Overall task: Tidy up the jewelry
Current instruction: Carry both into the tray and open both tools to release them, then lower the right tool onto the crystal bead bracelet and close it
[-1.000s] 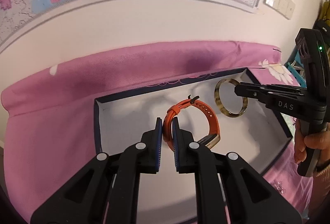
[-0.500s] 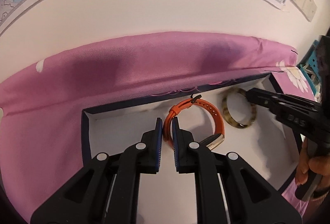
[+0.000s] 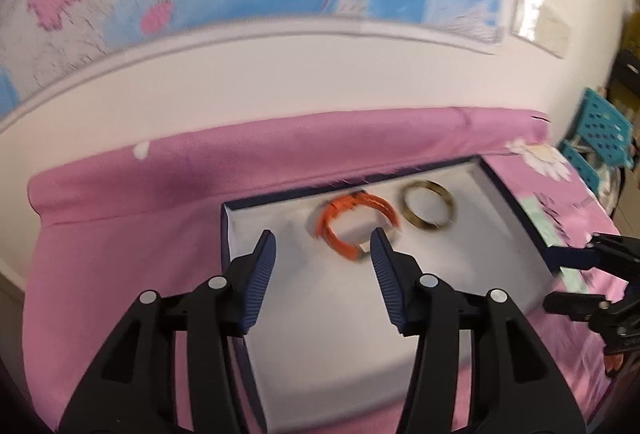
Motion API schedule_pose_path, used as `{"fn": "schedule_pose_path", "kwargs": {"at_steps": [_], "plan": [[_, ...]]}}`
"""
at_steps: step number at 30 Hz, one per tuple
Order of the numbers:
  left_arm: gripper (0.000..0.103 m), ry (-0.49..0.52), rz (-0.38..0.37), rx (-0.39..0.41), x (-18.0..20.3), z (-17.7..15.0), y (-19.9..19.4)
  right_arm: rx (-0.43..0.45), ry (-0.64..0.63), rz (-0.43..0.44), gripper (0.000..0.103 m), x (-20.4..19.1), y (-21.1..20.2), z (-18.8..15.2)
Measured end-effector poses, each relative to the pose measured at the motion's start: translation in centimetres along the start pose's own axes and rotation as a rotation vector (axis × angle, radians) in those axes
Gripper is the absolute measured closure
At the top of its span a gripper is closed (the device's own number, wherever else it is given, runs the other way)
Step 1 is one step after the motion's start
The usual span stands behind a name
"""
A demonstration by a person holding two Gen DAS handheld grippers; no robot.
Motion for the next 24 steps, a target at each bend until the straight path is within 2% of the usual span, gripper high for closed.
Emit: {"fn": "schedule_pose_path", "kwargs": {"at_steps": [5, 7, 9, 15, 20, 24], "plan": [[0.048, 0.051, -0.061, 0.016, 1.6, -3.9, -3.8, -0.052, -0.023, -0.022, 0.056, -0.6, -1.5, -4.9], [0.047, 0.059, -0.067, 0.012, 2.1, -5.3, -4.6, -0.067, -0.040, -0.023, 0.063, -1.3, -1.5, -6.1], [0.046, 0.066, -0.062, 0.006, 2.6, -6.7, -5.1, -0.079, -0.082, -0.016, 0.065, -2.6, -1.7, -7.1], [0.045, 0.033, -0.090, -0.022, 2.6, -9.9, -5.9, -0.115, -0.253, -0.039, 0.066, -5.9, -0.5, -7.7], [0.043, 0.004, -0.105, -0.029, 2.5, -11.1, -6.2, -0.148, -0.289, -0.066, 0.066, -6.2, 1.0, -8.0], [0.043, -0.004, -0.107, -0.035, 2.4, -11.8, -6.4, -0.143, -0.328, -0.101, 0.077, -6.5, 1.3, -8.3]]}}
Point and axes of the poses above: each gripper's, at about its wrist camera, not at the fingertips, and y roughly the way its jaws point, x to its right, z to its top, the point moved 3 cm from there along y, roughly the way its jaws point, and after that the axes turned 3 degrees about z, right-handed, at the moved point
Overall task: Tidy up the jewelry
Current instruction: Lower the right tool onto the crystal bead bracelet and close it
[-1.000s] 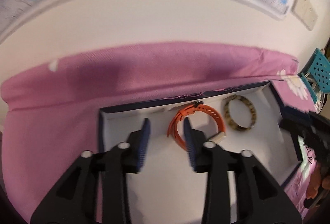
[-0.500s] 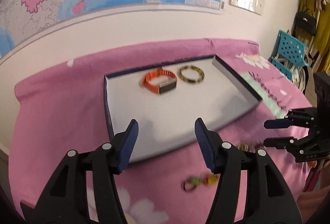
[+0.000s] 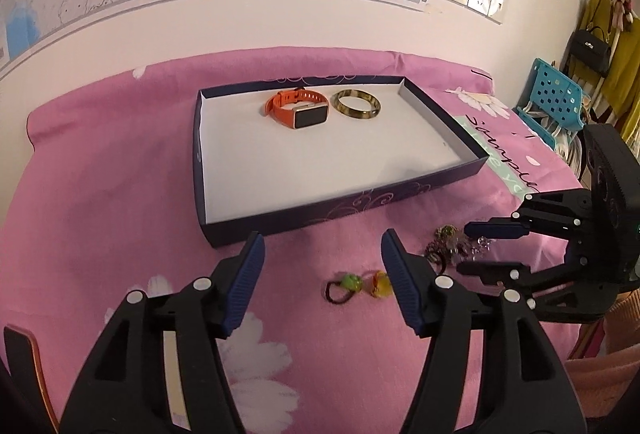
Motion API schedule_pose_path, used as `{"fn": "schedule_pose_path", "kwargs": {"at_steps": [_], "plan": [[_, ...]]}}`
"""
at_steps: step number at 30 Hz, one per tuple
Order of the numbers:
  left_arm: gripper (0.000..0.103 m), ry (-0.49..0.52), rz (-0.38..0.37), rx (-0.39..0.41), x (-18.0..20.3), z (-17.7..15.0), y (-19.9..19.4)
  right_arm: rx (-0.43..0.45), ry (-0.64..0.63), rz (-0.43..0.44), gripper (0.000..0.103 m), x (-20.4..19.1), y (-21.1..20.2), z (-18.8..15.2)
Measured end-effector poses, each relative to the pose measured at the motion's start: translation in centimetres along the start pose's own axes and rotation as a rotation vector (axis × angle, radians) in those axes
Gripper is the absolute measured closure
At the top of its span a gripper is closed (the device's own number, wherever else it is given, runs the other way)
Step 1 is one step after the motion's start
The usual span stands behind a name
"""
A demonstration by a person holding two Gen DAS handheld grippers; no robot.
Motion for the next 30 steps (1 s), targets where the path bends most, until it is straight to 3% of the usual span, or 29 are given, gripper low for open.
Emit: {"fn": "schedule_pose_path", "kwargs": {"at_steps": [4, 9, 12, 13, 19, 22, 25, 30], "plan": [[0.043, -0.004, -0.012, -0.003, 0.0, -0.2, -0.1, 0.007, 0.032, 0.006, 0.096, 0.7, -0.4, 0.0], [0.043, -0.019, -0.030, -0.002, 0.1, -0.4, -0.2, 0.024, 0.091, 0.038, 0.096, 1.6, -1.3, 0.0], [0.043, -0.022, -0.031, -0.002, 0.1, -0.5, -0.2, 0.083, 0.168, 0.077, 0.096, 3.0, -2.8, 0.3], [0.043, -0.022, -0.033, -0.001, 0.1, -0.5, -0.2, 0.100, 0.189, 0.092, 0.103, 3.3, -3.3, 0.4], [0.043, -0.011, -0.045, -0.002, 0.4, -0.7, -0.3, 0.188, 0.249, 0.123, 0.103, 4.8, -6.1, 1.3], [0.043, -0.011, -0.055, -0.007, 0.6, -0.8, -0.2, 0.158, 0.257, 0.125, 0.097, 4.9, -5.3, 1.2], [0.042, -0.012, -0.059, -0.014, 0.8, -1.0, 0.0, 0.095, 0.224, 0.119, 0.079, 3.7, -3.5, 0.8], [0.042, -0.011, -0.061, -0.019, 0.9, -1.1, 0.0, -0.019, 0.106, 0.033, 0.072, 1.4, -0.3, 0.1]]}}
Point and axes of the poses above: each gripper's, at about its wrist camera, not at the fingertips, and y roughly the way its jaws point, x to its right, z to its top, the point moved 3 cm from there along y, roughly the way its jaws point, and after that the axes turned 3 degrees about z, right-handed, at the moved point
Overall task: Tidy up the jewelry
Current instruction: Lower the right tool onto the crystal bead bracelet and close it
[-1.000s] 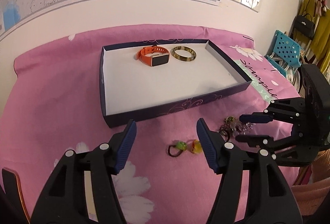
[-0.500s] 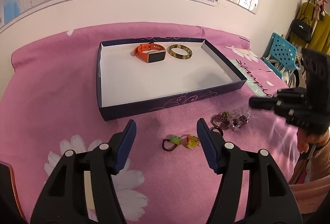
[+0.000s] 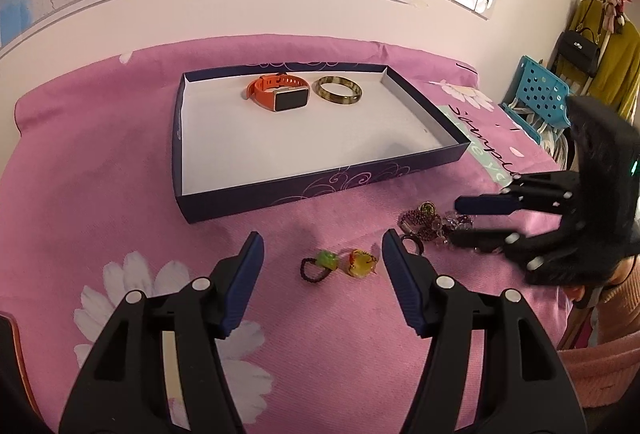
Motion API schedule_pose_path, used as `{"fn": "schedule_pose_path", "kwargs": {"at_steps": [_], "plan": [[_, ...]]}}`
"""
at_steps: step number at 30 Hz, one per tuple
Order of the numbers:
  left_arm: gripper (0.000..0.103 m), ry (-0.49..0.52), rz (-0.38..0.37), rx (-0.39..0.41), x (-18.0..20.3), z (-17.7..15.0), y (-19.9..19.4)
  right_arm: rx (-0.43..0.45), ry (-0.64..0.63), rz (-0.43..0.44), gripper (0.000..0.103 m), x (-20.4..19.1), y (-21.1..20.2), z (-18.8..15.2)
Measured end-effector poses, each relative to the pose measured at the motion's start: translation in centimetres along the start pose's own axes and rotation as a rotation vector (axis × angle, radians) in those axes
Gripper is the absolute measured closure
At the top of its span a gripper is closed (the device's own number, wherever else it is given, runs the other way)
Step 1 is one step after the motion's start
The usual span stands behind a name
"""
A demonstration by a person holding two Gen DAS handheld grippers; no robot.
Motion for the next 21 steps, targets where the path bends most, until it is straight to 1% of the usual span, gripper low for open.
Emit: {"fn": "schedule_pose_path", "kwargs": {"at_steps": [1, 2, 3, 4, 8, 13, 18, 21], "plan": [[0.042, -0.001, -0.001, -0.001, 0.0, 0.0, 0.0, 0.004, -0.010, -0.015, 0.076, -0.1, 0.2, -0.1], [0.042, -0.003, -0.001, -0.002, -0.1, 0.0, 0.0, 0.009, -0.019, -0.022, 0.087, -0.1, 0.1, -0.1], [0.042, -0.004, -0.001, -0.004, -0.1, 0.0, 0.1, 0.010, -0.019, -0.025, 0.094, 0.0, 0.1, -0.1], [0.042, -0.005, 0.000, -0.005, -0.1, 0.0, 0.1, 0.012, -0.011, -0.023, 0.095, 0.2, -0.2, -0.1], [0.042, -0.005, -0.002, -0.006, -0.2, -0.1, 0.2, 0.052, 0.033, 0.011, 0.095, 1.0, -1.7, 0.0], [0.042, 0.015, -0.012, -0.008, 0.1, -0.5, 0.2, 0.154, 0.132, 0.076, 0.095, 2.4, -5.0, 0.6], [0.042, 0.051, -0.030, -0.015, 0.8, -1.1, 0.2, 0.218, 0.157, 0.089, 0.095, 2.6, -7.4, 1.3], [0.042, 0.072, -0.041, -0.026, 1.2, -1.6, 0.2, 0.259, 0.168, 0.121, 0.095, 2.7, -8.7, 1.8]]}}
Point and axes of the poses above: each gripper's, at about its wrist camera, not at the fingertips, and y roughly the way its jaws point, x to its right, z to its top, the point moved 3 cm from there along y, roughly the way its jaws point, and after that the axes turned 3 degrees about z, right-handed, at the moved point
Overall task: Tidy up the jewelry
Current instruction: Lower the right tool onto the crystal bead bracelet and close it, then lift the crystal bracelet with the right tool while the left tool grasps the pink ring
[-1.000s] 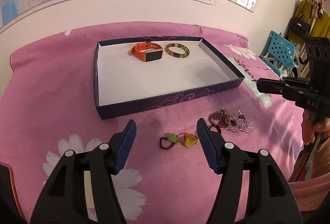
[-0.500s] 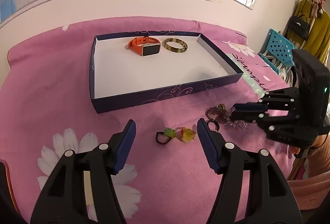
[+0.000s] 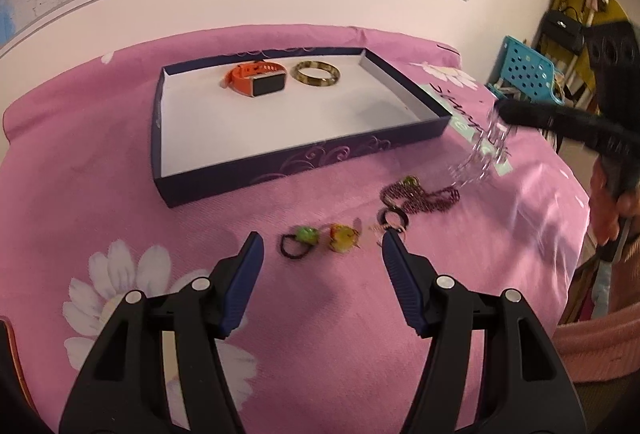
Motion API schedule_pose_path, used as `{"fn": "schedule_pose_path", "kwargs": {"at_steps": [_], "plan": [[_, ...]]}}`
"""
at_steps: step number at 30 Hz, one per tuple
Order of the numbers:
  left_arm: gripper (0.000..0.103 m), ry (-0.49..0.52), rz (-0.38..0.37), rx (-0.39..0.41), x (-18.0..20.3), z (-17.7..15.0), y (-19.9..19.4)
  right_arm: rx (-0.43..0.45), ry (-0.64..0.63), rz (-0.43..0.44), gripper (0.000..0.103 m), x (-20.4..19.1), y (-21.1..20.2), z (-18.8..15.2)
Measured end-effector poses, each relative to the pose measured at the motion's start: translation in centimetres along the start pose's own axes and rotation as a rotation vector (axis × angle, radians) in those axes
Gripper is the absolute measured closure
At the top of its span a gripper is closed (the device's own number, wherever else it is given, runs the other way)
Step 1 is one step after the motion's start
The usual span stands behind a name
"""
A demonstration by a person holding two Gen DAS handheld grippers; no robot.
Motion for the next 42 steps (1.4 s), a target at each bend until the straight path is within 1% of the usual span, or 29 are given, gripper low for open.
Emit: {"fn": "schedule_pose_path", "kwargs": {"at_steps": [2, 5, 13, 17, 22, 24, 29, 31, 33, 36, 37, 38, 39, 40, 42], "plan": [[0.042, 0.015, -0.009, -0.007, 0.3, -0.3, 0.1, 0.010, -0.001, 0.029, 0.095, -0.5, -0.3, 0.2], [0.044, 0.028, -0.013, -0.019, 0.5, -0.7, 0.3, -0.005, -0.008, 0.051, 0.095, -1.1, 0.3, -0.1], [0.053, 0.026, -0.006, -0.032, 0.5, -0.9, 0.7, -0.101, 0.028, 0.127, 0.095, -1.9, 3.6, -2.7], [0.054, 0.020, 0.019, -0.032, 0.1, -0.7, 1.0, -0.125, 0.042, 0.134, 0.095, -1.9, 4.4, -3.6], [0.054, 0.027, 0.035, -0.029, -0.2, -0.3, 1.0, -0.156, 0.065, 0.116, 0.095, -1.1, 5.0, -4.7], [0.054, 0.038, 0.013, -0.025, 0.3, -0.3, 0.7, -0.162, 0.075, 0.115, 0.095, -0.8, 5.1, -5.0], [0.056, 0.092, -0.089, -0.037, 3.2, -0.6, 1.0, -0.172, 0.102, 0.106, 0.095, 0.0, 5.3, -5.5], [0.056, 0.111, -0.105, -0.049, 4.1, -0.7, 1.5, -0.176, 0.106, 0.104, 0.095, 0.1, 5.3, -5.8], [0.056, 0.110, -0.103, -0.058, 4.3, -0.6, 2.0, -0.176, 0.111, 0.098, 0.095, 0.3, 5.2, -5.9], [0.056, 0.082, -0.074, -0.071, 3.9, -0.3, 2.8, -0.177, 0.107, 0.069, 0.092, 0.5, 5.0, -6.2], [0.053, 0.075, -0.076, -0.070, 3.8, -0.1, 2.9, -0.178, 0.107, 0.056, 0.084, 0.6, 5.0, -6.3], [0.051, 0.072, -0.080, -0.068, 3.7, -0.1, 2.9, -0.180, 0.109, 0.054, 0.073, 0.7, 4.9, -6.5], [0.046, 0.071, -0.084, -0.065, 3.7, 0.1, 2.9, -0.181, 0.107, 0.052, 0.072, 0.7, 4.9, -6.6], [0.044, 0.071, -0.082, -0.063, 3.7, 0.2, 3.0, -0.187, 0.100, 0.046, 0.072, 0.7, 4.9, -6.7], [0.046, 0.071, -0.081, -0.069, 3.8, 0.2, 3.2, -0.203, 0.085, 0.027, 0.072, 0.6, 5.2, -7.0]]}}
Point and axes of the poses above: each gripper's, at about its wrist camera, not at the fingertips, and y roughly the way its jaws point, x to its right, z to its top, the point moved 3 cm from there along y, roughly the way its jaws point, and after that the axes turned 3 degrees about z, right-handed, at the moved point
